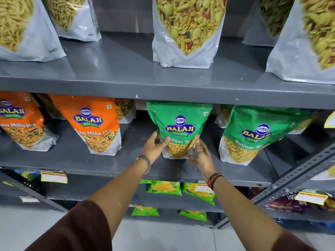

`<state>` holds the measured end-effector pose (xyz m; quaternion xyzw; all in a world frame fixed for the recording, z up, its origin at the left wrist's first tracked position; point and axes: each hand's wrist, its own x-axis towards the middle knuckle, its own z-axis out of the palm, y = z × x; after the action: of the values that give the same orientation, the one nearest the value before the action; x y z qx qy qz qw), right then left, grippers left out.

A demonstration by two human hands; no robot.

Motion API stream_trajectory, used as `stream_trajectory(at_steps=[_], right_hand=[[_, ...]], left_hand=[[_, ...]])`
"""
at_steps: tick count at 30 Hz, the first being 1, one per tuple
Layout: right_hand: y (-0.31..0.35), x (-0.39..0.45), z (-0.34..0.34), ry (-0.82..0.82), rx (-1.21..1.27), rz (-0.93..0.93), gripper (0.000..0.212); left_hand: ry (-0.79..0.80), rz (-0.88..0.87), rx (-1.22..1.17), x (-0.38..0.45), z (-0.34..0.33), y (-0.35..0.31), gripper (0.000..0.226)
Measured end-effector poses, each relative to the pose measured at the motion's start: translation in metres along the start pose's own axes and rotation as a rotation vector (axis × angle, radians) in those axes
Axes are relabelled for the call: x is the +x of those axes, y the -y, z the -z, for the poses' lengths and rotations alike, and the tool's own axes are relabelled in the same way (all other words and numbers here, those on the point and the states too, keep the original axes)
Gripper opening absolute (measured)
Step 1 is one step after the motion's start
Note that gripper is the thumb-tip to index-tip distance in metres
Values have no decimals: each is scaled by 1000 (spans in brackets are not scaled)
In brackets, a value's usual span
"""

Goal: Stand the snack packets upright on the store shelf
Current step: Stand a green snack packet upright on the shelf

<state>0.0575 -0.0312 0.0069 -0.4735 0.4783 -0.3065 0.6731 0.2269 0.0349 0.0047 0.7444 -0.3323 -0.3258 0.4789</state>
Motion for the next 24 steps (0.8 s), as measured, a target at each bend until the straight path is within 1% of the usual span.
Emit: stream_trajectory(at_steps=[3,5,7,10,12,15,16,17,19,21,23,24], right_hand=[[1,-4,-1,0,0,19,50],[1,-3,-1,-5,-11,28,51],[-4,-2,2,-35,-31,16,51],[-26,-4,17,-190,-68,-8,45],[-38,-9,33,-321,-171,22,39],[-48,-12,66,-501,-190,76,32],[-49,-13,78,-550,-181,74,32],[-49,-14,91,-581,-170,65,34],[-38,-11,116,-579,-150,54,41],[-23,-5,136,-533,-107,34,48],[-6,-2,151,-474,-42,57,50],[2,-3,159,-453,-26,67,52]], left_hand=[[27,-7,-26,-4,1,-8,70],[49,-13,-65,-8,0,-12,65],[31,-12,-121,-10,-3,-5,61],[-33,139,-132,-25,-14,19,57],[-49,246,-161,-31,-24,35,46],[-25,319,-309,-34,-45,40,24],[-12,341,-375,-38,-53,37,20],[4,363,-425,-43,-61,35,21],[59,362,-456,-52,-82,21,21],[142,304,-428,-54,-101,8,14],[175,227,-393,-50,-123,-7,37],[171,200,-380,-48,-137,-16,43]])
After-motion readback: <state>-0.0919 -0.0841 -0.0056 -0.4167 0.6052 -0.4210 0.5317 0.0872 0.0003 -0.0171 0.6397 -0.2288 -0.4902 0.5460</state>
